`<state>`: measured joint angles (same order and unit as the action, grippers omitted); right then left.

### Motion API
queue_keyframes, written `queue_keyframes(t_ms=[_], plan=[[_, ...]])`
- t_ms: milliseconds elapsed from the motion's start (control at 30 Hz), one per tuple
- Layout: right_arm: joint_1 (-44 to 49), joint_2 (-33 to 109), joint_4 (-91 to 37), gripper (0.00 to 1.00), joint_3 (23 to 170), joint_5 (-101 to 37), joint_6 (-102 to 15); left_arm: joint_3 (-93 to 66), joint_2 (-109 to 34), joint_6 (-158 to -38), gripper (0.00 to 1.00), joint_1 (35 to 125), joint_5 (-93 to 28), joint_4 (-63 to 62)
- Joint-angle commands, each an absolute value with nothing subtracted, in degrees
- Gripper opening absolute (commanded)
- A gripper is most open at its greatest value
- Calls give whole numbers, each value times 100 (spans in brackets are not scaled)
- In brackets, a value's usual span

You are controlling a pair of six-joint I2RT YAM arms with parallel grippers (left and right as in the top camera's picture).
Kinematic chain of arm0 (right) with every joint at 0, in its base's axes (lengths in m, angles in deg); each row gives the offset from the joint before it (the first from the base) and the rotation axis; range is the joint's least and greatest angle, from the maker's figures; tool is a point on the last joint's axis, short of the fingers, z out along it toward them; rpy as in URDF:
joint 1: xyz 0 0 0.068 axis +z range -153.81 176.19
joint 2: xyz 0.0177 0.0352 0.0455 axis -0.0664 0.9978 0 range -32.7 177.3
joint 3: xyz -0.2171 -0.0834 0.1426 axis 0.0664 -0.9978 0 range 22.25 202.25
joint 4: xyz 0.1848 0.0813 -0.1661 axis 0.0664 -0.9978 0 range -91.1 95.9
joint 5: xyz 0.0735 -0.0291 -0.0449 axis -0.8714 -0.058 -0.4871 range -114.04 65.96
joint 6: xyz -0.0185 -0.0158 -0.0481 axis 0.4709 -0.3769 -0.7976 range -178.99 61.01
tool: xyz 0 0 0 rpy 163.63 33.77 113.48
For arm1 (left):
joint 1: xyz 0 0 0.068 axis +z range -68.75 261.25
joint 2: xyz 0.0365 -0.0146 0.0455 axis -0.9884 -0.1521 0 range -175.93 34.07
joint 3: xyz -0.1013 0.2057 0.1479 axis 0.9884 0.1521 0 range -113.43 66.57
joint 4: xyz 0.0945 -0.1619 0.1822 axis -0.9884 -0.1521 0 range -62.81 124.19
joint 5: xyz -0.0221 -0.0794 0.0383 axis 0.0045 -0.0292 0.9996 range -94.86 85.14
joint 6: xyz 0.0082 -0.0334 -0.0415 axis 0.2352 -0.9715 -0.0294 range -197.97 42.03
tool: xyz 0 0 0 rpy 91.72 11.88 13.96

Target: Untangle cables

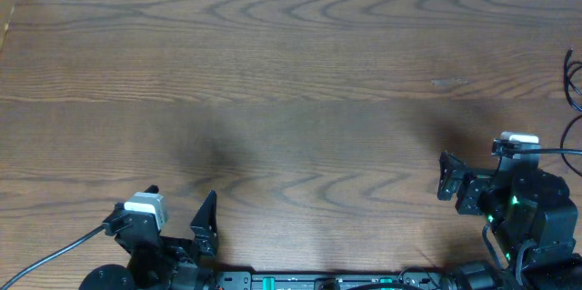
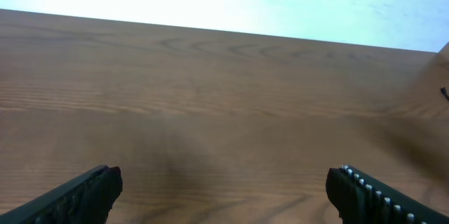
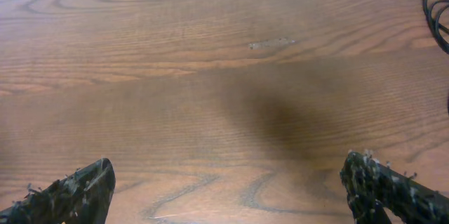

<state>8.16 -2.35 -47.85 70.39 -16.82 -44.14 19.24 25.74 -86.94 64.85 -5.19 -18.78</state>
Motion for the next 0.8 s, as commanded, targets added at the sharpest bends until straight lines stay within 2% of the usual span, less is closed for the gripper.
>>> queue_keyframes(t_ms=[0, 767], plan=[[833, -259, -4792, 99, 7006, -1712, -4360, 1948, 2595, -8618, 98, 6467, -572, -1895], [833, -259, -4792, 99, 7006, -1712, -4360, 1948, 2608, -8613, 98, 6550, -565, -2112]])
